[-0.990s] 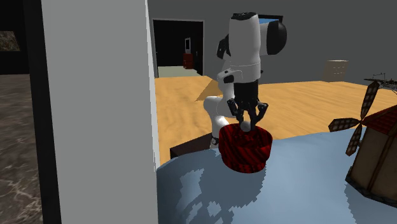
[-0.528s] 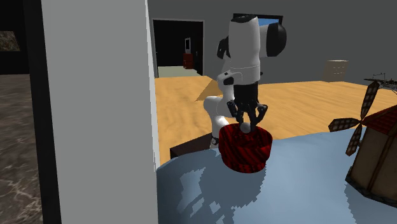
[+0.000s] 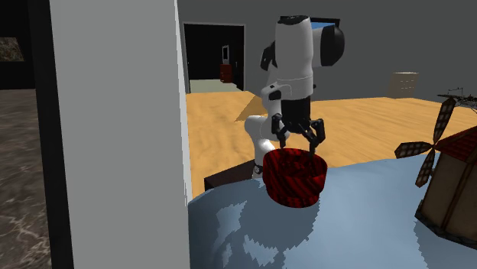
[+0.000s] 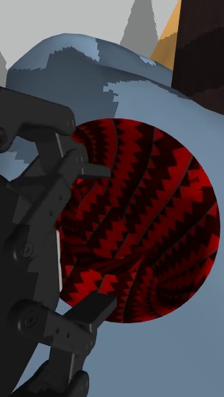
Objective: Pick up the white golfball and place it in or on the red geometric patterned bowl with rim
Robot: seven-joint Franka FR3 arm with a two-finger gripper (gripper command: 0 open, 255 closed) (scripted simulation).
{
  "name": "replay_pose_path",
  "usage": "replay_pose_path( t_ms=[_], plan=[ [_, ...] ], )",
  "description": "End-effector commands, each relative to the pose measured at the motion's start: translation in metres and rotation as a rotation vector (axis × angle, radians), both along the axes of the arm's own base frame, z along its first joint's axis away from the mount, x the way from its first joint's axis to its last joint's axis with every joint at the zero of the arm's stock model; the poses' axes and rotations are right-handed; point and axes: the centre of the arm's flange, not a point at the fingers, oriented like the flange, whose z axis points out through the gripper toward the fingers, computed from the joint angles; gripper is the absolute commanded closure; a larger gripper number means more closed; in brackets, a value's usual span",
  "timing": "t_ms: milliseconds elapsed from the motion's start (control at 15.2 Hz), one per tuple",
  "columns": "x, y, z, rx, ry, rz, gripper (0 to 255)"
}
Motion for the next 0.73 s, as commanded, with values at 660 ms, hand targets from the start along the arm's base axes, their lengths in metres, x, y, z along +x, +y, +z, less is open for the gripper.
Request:
replay_pose_path(
  t_ms=[660],
  plan=[
    [0.008, -0.003, 0.044, 0.000, 0.000, 0.000, 0]
  ],
)
